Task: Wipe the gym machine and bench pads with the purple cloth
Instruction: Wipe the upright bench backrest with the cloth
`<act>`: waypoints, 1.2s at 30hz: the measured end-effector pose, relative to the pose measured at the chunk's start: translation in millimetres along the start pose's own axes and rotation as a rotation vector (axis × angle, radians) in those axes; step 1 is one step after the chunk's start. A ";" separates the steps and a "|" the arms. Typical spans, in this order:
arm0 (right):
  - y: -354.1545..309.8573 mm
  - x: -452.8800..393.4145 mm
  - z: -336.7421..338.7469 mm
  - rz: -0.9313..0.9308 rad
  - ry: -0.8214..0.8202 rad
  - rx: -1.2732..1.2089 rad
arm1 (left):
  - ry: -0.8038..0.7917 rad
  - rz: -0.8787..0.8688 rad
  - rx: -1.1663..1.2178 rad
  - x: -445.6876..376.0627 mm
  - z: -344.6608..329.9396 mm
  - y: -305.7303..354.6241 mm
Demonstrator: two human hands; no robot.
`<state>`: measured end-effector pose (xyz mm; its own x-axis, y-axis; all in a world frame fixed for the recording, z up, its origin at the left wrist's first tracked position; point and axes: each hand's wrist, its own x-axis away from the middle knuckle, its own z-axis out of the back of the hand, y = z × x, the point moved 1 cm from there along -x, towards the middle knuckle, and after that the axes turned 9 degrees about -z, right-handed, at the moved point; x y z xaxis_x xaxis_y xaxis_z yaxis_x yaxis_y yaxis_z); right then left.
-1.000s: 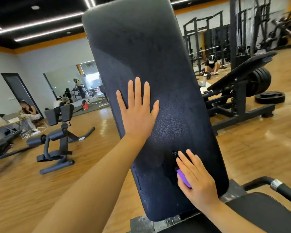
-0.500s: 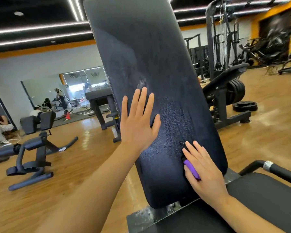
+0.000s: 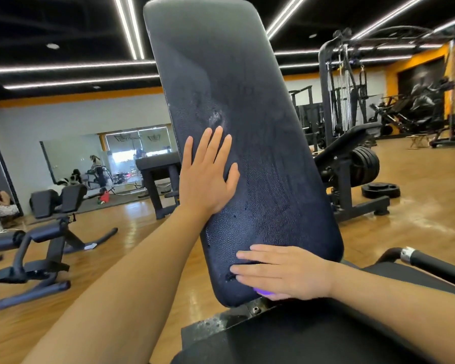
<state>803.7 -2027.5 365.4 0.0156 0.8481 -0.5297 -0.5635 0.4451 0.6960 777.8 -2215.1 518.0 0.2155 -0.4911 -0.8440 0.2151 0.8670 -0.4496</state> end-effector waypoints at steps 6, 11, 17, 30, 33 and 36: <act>21.7 -12.5 3.4 -0.578 0.226 -0.080 | 0.032 0.011 0.001 -0.6 -0.6 -0.7; -5.6 2.8 3.6 -0.113 0.086 -0.130 | 0.065 0.029 0.006 -1.2 -1.5 2.2; 39.8 -14.7 -1.3 -0.088 0.088 0.091 | 0.104 0.032 0.027 -1.2 -0.9 2.4; 5.3 -30.5 2.6 -0.029 0.078 -0.040 | -0.018 0.000 0.049 -1.9 4.7 -1.1; 43.4 -48.6 10.7 -0.530 0.299 -0.076 | -0.059 -0.040 0.041 -1.5 7.5 -4.8; 28.8 -48.6 8.4 -0.629 0.362 -0.194 | -0.167 -0.092 0.026 -1.8 12.4 -11.1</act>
<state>793.6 -2053.5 415.3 0.1291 0.2877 -0.9490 -0.6737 0.7277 0.1290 786.8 -2224.9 528.2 0.3481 -0.5777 -0.7383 0.2653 0.8161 -0.5134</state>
